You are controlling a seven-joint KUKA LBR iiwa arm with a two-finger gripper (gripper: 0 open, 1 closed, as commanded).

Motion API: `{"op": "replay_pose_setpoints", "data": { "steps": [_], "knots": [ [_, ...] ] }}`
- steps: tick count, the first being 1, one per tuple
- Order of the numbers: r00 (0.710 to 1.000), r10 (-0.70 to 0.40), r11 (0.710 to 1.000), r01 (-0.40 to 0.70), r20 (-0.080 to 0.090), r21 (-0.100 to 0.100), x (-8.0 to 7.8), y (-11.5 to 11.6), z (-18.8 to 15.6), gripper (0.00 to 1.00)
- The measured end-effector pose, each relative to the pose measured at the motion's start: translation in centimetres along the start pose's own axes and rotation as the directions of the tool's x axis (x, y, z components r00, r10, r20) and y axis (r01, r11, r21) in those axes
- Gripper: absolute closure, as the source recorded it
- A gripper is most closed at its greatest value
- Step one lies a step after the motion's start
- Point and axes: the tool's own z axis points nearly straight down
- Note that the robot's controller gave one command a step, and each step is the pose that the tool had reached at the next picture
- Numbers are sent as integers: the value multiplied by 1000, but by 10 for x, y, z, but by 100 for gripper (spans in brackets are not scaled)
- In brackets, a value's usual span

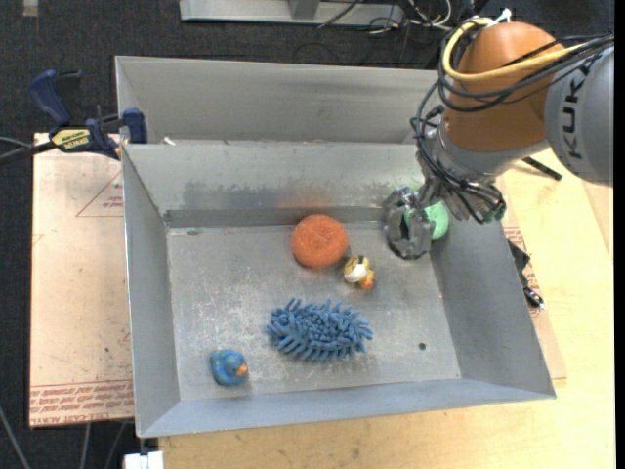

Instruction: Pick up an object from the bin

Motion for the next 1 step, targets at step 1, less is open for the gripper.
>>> {"op": "replay_pose_setpoints", "data": {
  "steps": [1],
  "knots": [
    [995, 98, 995, -98, -6, -7, -4, 41, 35, 100]
  ]
}}
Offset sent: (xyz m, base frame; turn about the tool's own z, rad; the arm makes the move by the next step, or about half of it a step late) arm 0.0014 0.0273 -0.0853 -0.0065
